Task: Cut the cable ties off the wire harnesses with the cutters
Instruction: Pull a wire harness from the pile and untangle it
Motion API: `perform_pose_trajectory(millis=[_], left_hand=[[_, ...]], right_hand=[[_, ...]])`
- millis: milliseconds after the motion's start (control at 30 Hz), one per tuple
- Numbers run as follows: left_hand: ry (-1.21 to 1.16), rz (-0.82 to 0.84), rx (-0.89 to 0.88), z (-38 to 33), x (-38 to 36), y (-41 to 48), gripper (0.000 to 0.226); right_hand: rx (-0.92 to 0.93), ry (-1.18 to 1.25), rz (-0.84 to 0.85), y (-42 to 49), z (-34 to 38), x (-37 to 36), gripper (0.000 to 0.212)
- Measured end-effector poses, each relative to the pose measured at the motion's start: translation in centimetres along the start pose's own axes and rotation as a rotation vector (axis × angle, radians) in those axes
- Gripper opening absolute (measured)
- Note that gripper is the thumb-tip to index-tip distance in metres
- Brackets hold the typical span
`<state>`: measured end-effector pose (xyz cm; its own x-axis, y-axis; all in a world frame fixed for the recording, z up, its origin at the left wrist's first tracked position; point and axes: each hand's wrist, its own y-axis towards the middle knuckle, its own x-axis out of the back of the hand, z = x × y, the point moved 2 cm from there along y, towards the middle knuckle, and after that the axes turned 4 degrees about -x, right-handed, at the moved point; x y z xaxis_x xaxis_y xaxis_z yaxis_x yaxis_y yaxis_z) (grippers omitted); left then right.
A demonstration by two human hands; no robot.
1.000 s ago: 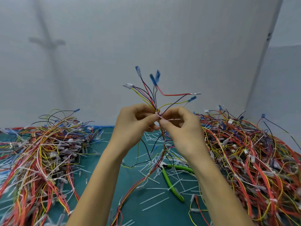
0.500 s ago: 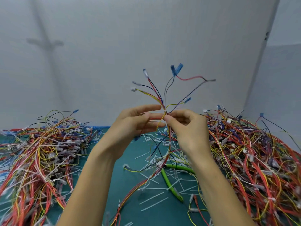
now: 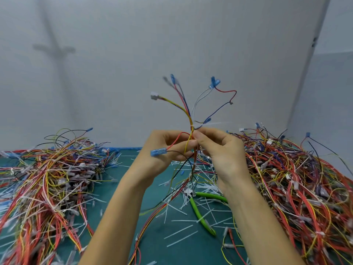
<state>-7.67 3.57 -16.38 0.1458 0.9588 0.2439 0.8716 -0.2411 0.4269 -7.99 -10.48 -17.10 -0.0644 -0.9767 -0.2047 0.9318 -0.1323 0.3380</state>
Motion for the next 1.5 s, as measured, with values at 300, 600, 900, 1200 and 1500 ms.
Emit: perform_pose_trajectory(millis=[300, 600, 900, 1200, 1500], left_hand=[[-0.172, -0.356, -0.045, 0.2, 1.3, 0.4, 0.004], [-0.266, -0.454, -0.09, 0.0, 3.0, 0.0, 0.007], [-0.294, -0.49, -0.03, 0.7, 3.8, 0.2, 0.008], [-0.099, -0.573, -0.075, 0.6, 4.7, -0.2, 0.01], [0.298, -0.575, -0.167, -1.1, 2.7, -0.4, 0.014]], right_hand=[[0.03, -0.128, 0.074, -0.1, 1.1, 0.3, 0.018], [0.032, -0.584, 0.153, 0.2, 0.7, 1.1, 0.012], [0.027, -0.357, 0.046, 0.6, 0.1, 1.4, 0.02], [0.422, -0.359, -0.046, -1.2, 2.4, -0.1, 0.016], [0.307, -0.763, 0.193, -2.5, -0.1, -3.5, 0.026]])
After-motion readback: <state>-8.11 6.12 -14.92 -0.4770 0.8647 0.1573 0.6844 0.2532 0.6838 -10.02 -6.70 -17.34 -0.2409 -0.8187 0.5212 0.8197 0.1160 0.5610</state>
